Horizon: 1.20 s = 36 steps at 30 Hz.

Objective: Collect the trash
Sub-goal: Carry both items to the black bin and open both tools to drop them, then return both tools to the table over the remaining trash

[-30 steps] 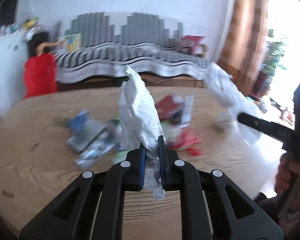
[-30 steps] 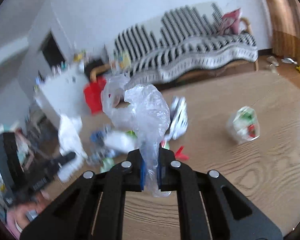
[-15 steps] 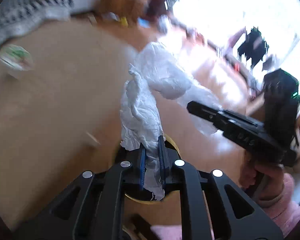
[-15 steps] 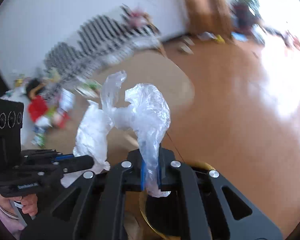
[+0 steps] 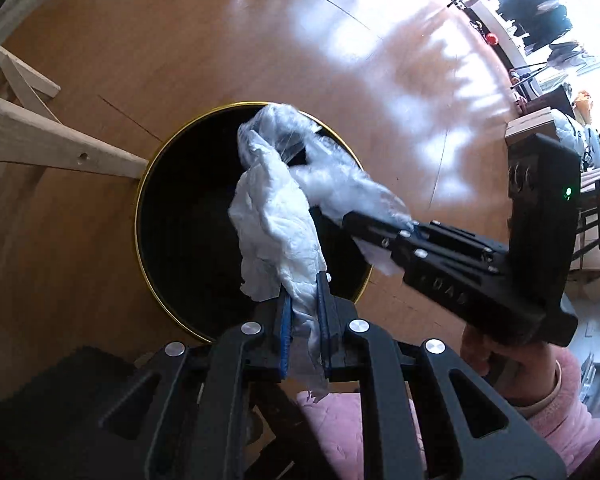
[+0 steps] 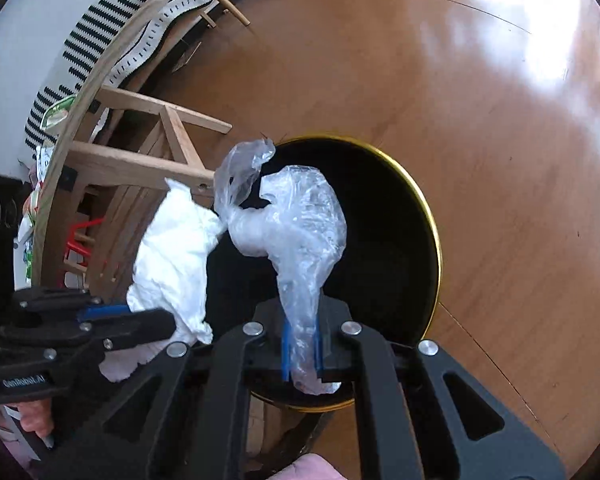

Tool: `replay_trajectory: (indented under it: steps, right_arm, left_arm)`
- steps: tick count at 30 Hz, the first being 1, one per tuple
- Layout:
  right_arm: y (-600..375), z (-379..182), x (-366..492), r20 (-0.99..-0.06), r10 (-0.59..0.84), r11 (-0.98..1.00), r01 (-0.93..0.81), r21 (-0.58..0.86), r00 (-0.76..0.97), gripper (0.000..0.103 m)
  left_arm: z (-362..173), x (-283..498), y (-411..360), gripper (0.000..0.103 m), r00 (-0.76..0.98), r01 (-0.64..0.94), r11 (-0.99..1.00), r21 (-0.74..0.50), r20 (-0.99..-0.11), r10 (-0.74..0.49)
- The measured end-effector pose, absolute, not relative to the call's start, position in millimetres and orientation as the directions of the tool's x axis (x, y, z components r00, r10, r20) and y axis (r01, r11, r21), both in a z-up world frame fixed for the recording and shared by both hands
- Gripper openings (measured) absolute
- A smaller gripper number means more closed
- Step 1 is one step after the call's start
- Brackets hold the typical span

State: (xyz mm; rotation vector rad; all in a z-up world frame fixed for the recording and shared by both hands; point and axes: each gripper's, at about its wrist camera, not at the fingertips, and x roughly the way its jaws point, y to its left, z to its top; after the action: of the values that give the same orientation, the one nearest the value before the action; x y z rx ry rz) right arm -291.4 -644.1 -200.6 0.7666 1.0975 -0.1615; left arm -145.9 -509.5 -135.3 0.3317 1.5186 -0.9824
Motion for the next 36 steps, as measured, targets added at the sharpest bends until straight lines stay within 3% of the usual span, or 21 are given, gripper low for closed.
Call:
replay_trajectory:
  steps: [6, 7, 8, 9, 10, 13, 18, 21, 24, 28, 30, 32, 36]
  right_arm:
    - [-649.9, -200.1, -288.6, -0.832, 0.264, 0.712, 0.484, 0.509, 0.487, 0.010]
    - [-653.1, -197.5, -289.8, -0.822, 0.268, 0.701, 0.484, 0.525, 0.503, 0.013]
    - [-658.3, -194.1, -291.6, -0.819, 0.258, 0.689, 0.496, 0.528, 0.513, 0.034]
    - [-661.7, -192.0, -289.9, -0.814, 0.253, 0.674, 0.509, 0.536, 0.523, 0.076]
    - [-668.5, -187.4, -295.3, -0.785, 0.249, 0.638, 0.514, 0.574, 0.567, 0.093]
    - [-681.3, -175.5, -305.1, -0.741, 0.227, 0.589, 0.517, 0.621, 0.632, 0.096]
    - [-678.5, -159.6, -307.5, -0.791, 0.127, 0.668, 0.538, 0.514, 0.598, 0.096]
    - [-674.9, -145.7, -309.7, -0.765, 0.052, 0.685, 0.535, 0.494, 0.641, 0.096]
    - [-668.0, -133.8, -302.8, -0.754, -0.046, 0.731, 0.537, 0.422, 0.655, 0.096]
    - [-652.5, -117.5, -277.1, -0.749, -0.048, 0.772, 0.500, 0.392, 0.661, 0.096]
    - [-637.4, -106.6, -258.3, -0.740, -0.033, 0.793, 0.468, 0.390, 0.672, 0.096]
    - [-616.7, -90.0, -234.6, -0.726, -0.016, 0.827, 0.418, 0.377, 0.687, 0.096]
    - [-574.9, -42.7, -183.6, -0.676, 0.018, 0.896, 0.289, 0.338, 0.737, 0.096]
  left_arm:
    - [-134.1, -149.0, -523.2, 0.014, -0.234, 0.686, 0.612, -0.392, -0.916, -0.325]
    - [-137.9, -147.1, -526.4, 0.033, -0.238, 0.682, 0.620, -0.389, -0.919, -0.314]
    - [-141.2, -146.1, -525.2, 0.052, -0.236, 0.672, 0.638, -0.376, -0.926, -0.296]
    - [-141.5, -144.5, -524.9, 0.092, -0.225, 0.665, 0.654, -0.361, -0.932, -0.286]
    - [-139.2, -142.0, -522.0, 0.097, -0.198, 0.657, 0.669, -0.348, -0.936, -0.292]
    - [-122.4, -137.6, -512.1, 0.097, -0.144, 0.658, 0.662, -0.358, -0.923, -0.356]
    - [-73.9, -134.7, -494.1, 0.097, -0.049, 0.687, 0.633, -0.358, -0.891, -0.451]
    - [10.8, -124.0, -459.7, 0.097, 0.129, 0.707, 0.599, -0.376, -0.764, -0.633]
    - [79.9, -109.1, -394.3, 0.097, 0.314, 0.697, 0.643, -0.317, -0.671, -0.672]
    - [110.1, -85.1, -280.5, 0.097, 0.524, 0.552, 0.800, -0.235, -0.649, -0.552]
    - [101.2, -68.5, -196.5, 0.097, 0.623, 0.375, 0.907, -0.194, -0.671, -0.401]
    - [89.9, -57.0, -125.2, 0.097, 0.662, 0.205, 0.966, -0.158, -0.705, -0.255]
    - [78.1, -40.8, -15.5, 0.097, 0.659, 0.000, 0.994, -0.105, -0.748, -0.079]
